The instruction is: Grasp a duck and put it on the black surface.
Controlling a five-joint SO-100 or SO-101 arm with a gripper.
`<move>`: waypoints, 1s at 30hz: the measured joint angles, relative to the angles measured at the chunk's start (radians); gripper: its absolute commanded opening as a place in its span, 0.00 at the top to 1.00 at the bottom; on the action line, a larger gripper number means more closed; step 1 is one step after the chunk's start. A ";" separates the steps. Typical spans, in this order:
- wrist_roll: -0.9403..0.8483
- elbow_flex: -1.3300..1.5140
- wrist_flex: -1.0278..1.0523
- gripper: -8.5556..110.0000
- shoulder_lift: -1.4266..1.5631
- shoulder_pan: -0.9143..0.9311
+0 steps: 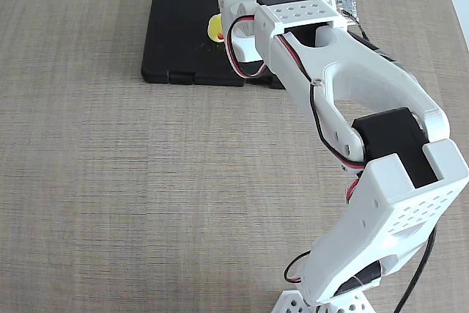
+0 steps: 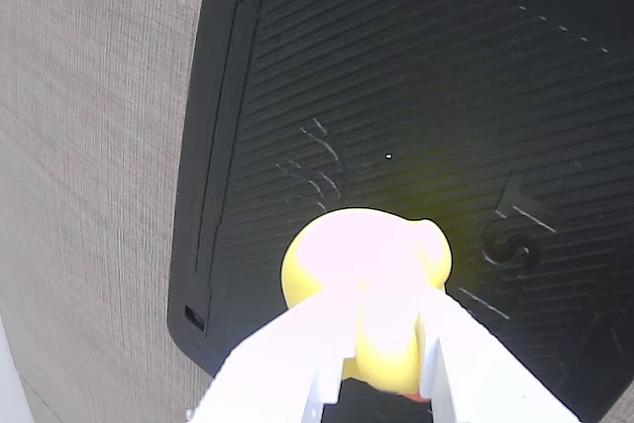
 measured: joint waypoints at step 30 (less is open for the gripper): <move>0.002 0.495 -0.008 0.92 0.815 0.181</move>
